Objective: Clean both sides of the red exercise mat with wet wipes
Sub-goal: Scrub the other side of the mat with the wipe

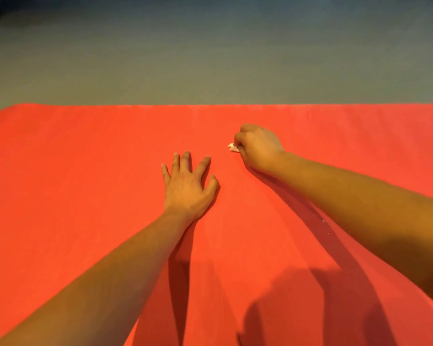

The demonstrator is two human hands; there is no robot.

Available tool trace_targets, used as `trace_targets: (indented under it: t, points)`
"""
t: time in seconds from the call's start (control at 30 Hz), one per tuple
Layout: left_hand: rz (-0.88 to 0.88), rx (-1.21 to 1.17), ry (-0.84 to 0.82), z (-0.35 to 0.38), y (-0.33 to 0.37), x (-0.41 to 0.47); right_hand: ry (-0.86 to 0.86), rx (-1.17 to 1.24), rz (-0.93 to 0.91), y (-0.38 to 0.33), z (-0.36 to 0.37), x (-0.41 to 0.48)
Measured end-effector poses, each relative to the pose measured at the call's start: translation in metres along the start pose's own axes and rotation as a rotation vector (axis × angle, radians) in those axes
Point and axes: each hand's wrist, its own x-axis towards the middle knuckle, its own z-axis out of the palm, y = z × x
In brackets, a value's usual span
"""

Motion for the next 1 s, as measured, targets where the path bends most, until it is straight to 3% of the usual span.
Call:
trace_targets:
  t: [0.17,0.23,0.5,0.77,1.0]
  points:
    - [0.06,-0.071,0.134,-0.003,-0.001,0.0,-0.056,0.005,0.105,-0.016,-0.002,-0.008]
    - [0.054,-0.068,0.118,-0.006,0.0,-0.001,-0.081,0.028,0.086,-0.032,-0.009,-0.031]
    - [0.062,-0.005,-0.114,-0.018,-0.007,-0.013,-0.138,0.116,-0.176,-0.082,-0.024,-0.143]
    - [0.135,0.072,-0.351,-0.056,0.009,-0.075,-0.186,0.11,0.126,-0.087,-0.03,-0.107]
    - [0.119,-0.01,-0.456,-0.078,0.022,-0.147,-0.297,0.205,0.11,-0.116,-0.047,-0.169]
